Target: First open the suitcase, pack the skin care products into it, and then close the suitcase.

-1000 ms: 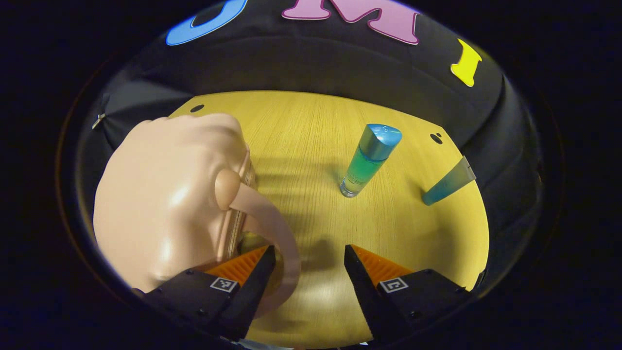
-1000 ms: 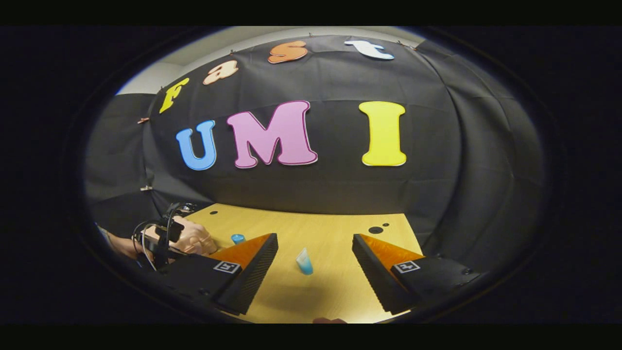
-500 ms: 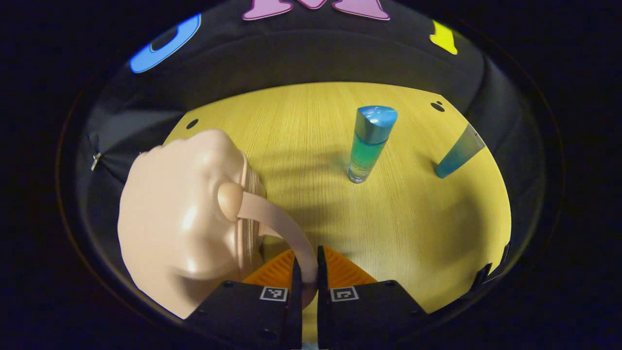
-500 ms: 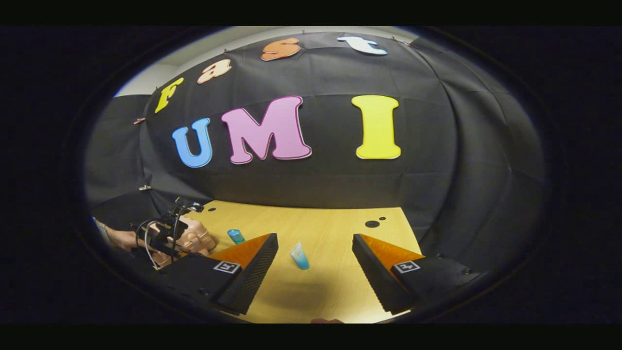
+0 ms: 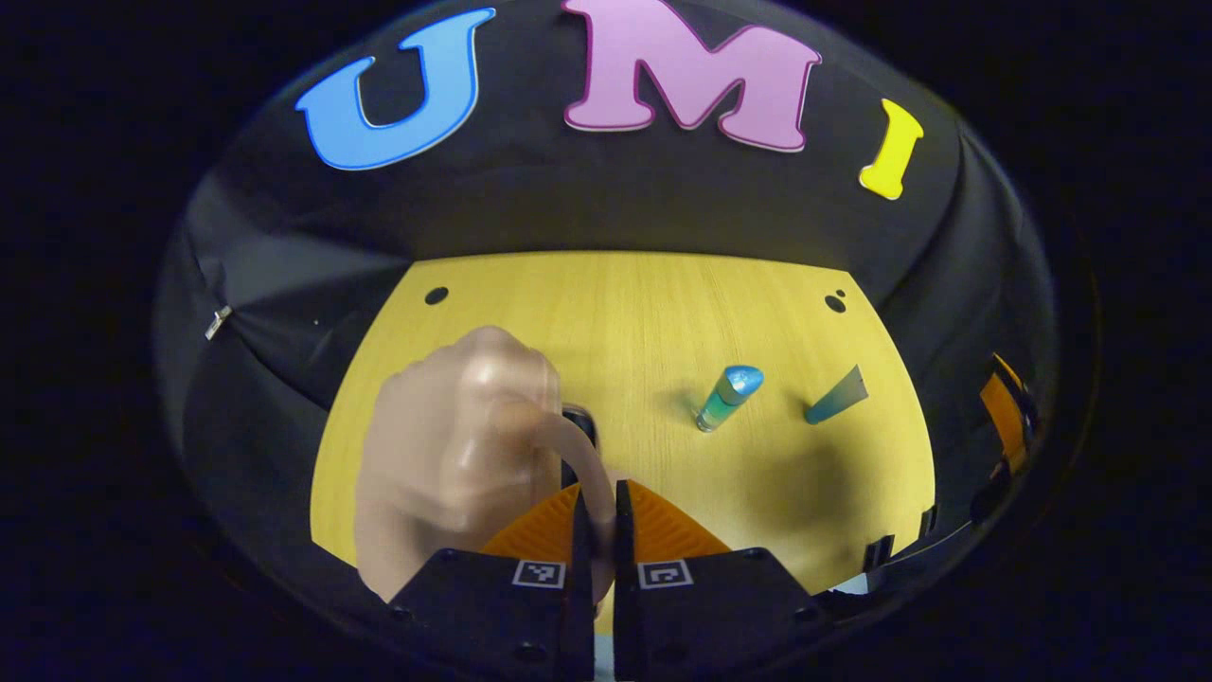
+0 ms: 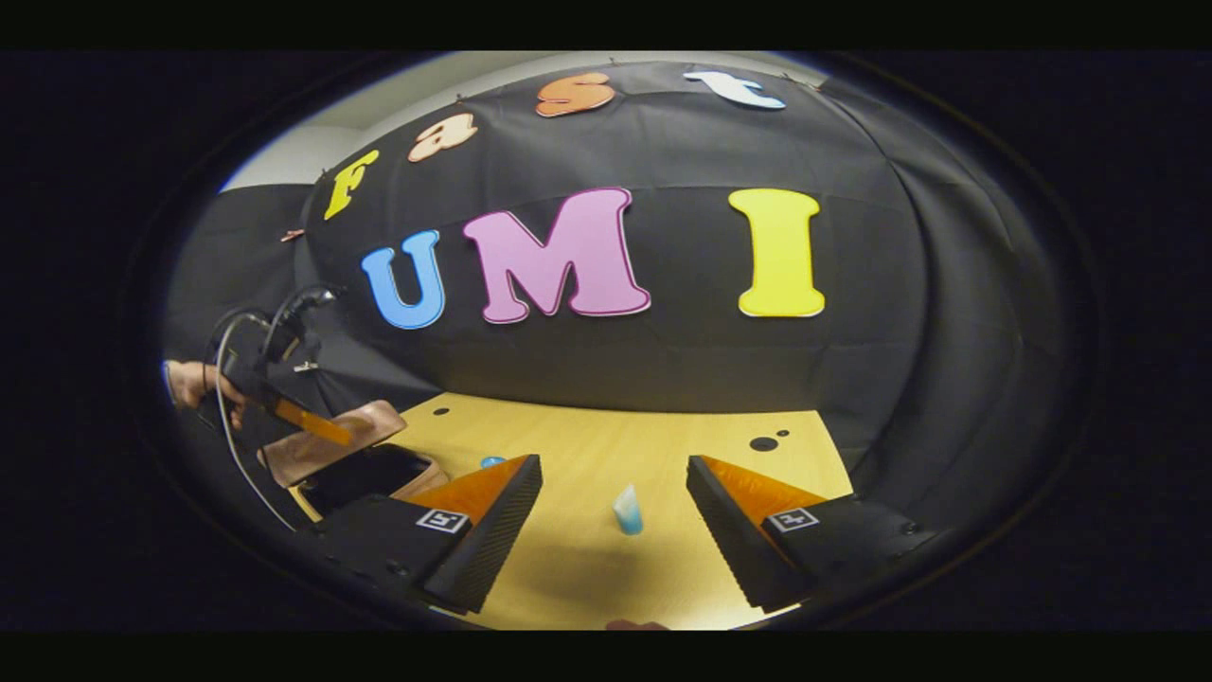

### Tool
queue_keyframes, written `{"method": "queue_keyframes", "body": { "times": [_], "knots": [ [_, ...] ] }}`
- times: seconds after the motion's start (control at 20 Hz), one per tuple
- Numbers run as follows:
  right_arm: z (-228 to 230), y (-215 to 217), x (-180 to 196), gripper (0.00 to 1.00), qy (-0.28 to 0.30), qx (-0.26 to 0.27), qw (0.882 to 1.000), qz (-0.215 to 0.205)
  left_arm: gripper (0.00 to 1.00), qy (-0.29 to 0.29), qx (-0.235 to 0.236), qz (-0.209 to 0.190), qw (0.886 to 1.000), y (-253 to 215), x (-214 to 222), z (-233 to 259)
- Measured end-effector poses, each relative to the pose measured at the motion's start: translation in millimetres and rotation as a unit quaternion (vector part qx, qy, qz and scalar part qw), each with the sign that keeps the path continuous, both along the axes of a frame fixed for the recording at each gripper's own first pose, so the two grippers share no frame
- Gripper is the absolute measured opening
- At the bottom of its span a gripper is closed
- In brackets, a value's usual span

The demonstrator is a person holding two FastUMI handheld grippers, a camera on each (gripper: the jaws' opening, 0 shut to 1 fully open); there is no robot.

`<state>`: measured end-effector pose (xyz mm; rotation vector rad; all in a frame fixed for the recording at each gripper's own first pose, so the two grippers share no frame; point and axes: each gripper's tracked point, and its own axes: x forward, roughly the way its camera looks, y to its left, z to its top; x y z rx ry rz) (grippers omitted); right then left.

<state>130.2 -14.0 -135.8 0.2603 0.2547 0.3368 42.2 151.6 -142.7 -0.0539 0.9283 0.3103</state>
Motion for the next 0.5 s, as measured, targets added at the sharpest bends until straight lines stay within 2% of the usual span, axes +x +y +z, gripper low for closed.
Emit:
{"method": "queue_keyframes", "body": {
  "times": [0.15,0.3,0.5],
  "knots": [
    [16.1,31.0,-7.4,0.98,-0.012,-0.010,1.000,-0.008,0.13,-0.034,0.017,0.006,0.999,51.0,-25.4,45.7],
    [36.8,73.7,-21.7,0.98,-0.020,-0.004,1.000,-0.020,0.12,-0.064,0.076,-0.006,0.995,124.3,-59.3,86.1],
    [58.3,118.9,-30.5,0.98,-0.027,-0.009,0.999,-0.033,0.11,-0.080,0.125,0.013,0.989,229.4,-93.4,98.6]
  ]
}}
